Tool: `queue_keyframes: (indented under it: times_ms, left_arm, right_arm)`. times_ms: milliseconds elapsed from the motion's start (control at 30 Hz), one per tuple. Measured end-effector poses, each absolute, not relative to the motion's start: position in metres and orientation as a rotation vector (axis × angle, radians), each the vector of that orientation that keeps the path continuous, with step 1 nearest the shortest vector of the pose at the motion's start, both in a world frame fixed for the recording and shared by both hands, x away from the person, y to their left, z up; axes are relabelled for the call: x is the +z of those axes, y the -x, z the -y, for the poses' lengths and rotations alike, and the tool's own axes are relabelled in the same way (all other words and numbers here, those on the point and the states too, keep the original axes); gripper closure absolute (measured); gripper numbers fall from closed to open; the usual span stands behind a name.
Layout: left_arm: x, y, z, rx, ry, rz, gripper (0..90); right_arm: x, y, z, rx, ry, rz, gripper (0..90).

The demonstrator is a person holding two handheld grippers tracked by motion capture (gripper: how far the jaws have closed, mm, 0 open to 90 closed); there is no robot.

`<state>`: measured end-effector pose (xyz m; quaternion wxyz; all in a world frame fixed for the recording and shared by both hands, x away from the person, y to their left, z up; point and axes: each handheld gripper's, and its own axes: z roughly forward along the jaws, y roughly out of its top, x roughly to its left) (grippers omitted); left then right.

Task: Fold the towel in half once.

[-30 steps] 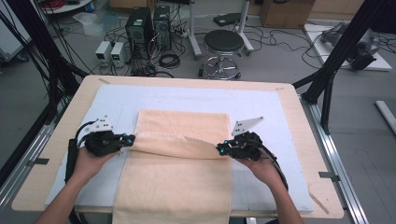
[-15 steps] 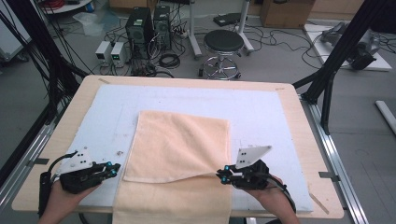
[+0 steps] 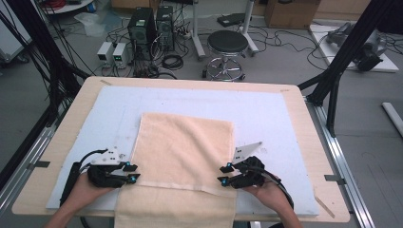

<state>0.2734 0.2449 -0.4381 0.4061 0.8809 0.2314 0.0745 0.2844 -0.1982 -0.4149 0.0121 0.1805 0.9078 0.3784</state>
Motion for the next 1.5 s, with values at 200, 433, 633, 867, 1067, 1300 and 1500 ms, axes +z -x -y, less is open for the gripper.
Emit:
queue_keyframes:
  times_ms: [200,433,633,867,1067,1300,1500]
  left_arm:
    - [-0.44,-0.269,-0.245,0.235,-2.212,-0.564,79.2]
    - [-0.437,-0.266,-0.242,0.267,-2.227,-0.571,86.4]
    - [-0.421,-0.254,-0.251,0.279,-2.176,-0.572,86.8]
    - [-0.396,-0.217,-0.264,0.317,-2.138,-0.543,86.8]
    - [-0.379,-0.164,-0.273,0.311,-2.136,-0.506,86.8]
    - [-0.384,-0.145,-0.278,0.254,-2.138,-0.527,74.5]
    - [-0.396,-0.184,-0.27,0.285,-2.132,-0.57,63.1]
  right_arm:
    - [-0.431,-0.282,0.196,1.112,-0.553,-2.852,61.6]
    - [-0.433,-0.282,0.196,1.11,-0.526,-2.81,82.5]
    - [-0.422,-0.276,0.196,1.123,-0.505,-2.792,85.6]
    - [-0.396,-0.254,0.197,1.195,-0.438,-2.786,85.7]
    - [-0.374,-0.213,0.194,1.211,-0.326,-2.826,85.7]
    - [-0.366,-0.193,0.197,1.249,-0.293,-2.863,68.4]
    - [-0.377,-0.227,0.201,1.251,-0.468,-2.807,56.7]
